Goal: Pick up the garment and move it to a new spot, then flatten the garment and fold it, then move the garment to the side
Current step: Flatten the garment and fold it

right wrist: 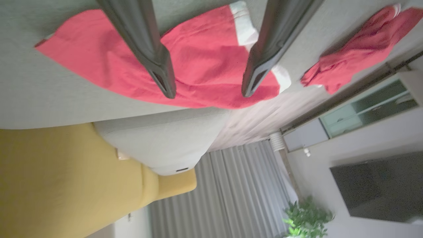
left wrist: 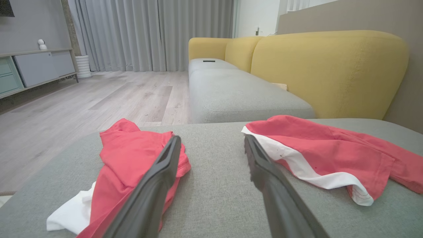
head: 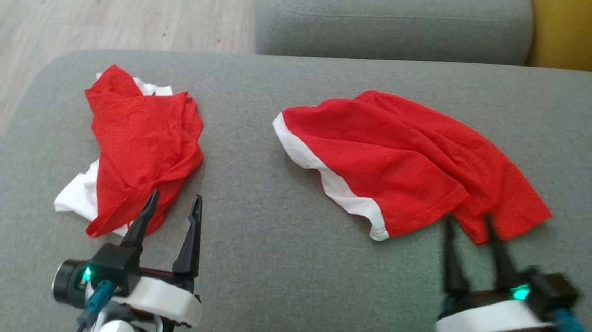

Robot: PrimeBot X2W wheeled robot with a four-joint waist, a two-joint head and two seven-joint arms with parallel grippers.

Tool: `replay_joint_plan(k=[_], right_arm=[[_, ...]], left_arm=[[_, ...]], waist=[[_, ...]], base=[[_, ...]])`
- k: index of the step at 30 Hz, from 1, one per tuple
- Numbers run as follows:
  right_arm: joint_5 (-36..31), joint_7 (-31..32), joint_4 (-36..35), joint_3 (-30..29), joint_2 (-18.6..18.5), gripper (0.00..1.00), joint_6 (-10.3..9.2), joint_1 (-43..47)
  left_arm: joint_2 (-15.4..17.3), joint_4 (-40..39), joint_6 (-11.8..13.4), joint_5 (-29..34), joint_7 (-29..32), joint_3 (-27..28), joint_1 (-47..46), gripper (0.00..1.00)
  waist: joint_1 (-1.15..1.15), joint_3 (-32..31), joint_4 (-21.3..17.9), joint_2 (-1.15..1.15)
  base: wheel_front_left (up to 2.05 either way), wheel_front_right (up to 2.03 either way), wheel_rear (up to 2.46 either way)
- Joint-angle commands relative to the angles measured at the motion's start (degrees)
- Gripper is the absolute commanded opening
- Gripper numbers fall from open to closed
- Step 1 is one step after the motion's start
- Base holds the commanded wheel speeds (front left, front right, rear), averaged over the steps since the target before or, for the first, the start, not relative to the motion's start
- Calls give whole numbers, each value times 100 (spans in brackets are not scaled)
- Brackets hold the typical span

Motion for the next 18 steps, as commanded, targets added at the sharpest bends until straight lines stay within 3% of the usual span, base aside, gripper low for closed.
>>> replay_joint_plan(k=[1,10,18], right_arm=[[-161,-62,-47,317,-31,100,-5,-210],[-1289,-62,1291,635,-31,100,-5,-892],[-1624,-35,2554,619,-31,100,-5,-1569]], left_arm=[[-21,-152,-18,48,-31,145,-300,100],[-40,-22,-68,-32,-31,-16,-446,100],[-43,21,14,-189,-31,-207,-582,100]], waist=[[0,58,65,0],[0,326,371,0],[0,527,665,0]], base=[[0,0,0],[0,0,0],[0,0,0]])
